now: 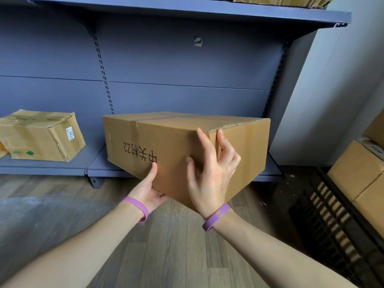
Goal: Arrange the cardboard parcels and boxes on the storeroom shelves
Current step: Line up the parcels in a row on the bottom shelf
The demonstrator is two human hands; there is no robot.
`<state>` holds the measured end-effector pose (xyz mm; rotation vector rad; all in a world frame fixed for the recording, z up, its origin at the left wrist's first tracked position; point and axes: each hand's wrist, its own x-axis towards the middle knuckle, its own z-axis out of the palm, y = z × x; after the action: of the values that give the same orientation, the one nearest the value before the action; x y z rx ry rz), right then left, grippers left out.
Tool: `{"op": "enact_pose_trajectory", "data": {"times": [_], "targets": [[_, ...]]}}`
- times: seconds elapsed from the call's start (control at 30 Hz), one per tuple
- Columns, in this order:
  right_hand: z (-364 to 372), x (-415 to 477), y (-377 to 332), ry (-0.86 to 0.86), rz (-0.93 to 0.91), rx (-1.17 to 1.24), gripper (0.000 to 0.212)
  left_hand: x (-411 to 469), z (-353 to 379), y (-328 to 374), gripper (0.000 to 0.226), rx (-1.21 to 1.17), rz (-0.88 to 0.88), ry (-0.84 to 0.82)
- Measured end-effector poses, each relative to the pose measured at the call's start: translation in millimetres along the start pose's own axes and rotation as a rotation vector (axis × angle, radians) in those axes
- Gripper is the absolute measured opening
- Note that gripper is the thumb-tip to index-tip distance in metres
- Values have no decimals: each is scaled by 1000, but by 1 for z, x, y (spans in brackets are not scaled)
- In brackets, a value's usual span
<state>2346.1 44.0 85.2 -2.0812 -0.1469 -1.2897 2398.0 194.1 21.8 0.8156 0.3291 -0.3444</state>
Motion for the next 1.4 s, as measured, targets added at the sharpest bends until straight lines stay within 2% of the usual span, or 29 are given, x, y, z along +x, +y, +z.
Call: {"op": "enact_pose_trajectory", "data": {"times": [0.2,0.37,0.47,0.63,0.7,0.83,1.0,1.07,1.17,1.23,1.33,1.4], "targets": [[-12,18,21,-29,-16,35,81,1,14,-9,79,5,1,-9],[-25,34,42,-136,-126,41,59,2,29,-5,81,-20,15,5],[-29,41,55,-133,-108,112,59,1,35,-3,77,-34,8,20],[-33,36,77,-196,38,242,92,0,34,-8,75,-80,-1,58],[-32,28,86,-226,94,256,96,1,30,-10,80,-84,-2,73],[-35,14,104,-214,216,308,90,4,25,-7,101,-111,18,102],[-39,18,104,-265,304,422,77,3,30,-10,75,-89,-35,77],[-37,19,102,-259,334,389,80,5,28,-13,72,-81,-49,77],[-38,19,104,-222,417,373,94,10,20,-10,92,-93,10,151],[-40,21,105,-193,491,359,97,15,15,-8,96,-158,11,193],[-46,22,109,-237,560,318,85,22,8,-10,103,-203,-39,247],[-53,21,115,-302,564,289,72,24,4,-12,98,-205,-57,298]]}}
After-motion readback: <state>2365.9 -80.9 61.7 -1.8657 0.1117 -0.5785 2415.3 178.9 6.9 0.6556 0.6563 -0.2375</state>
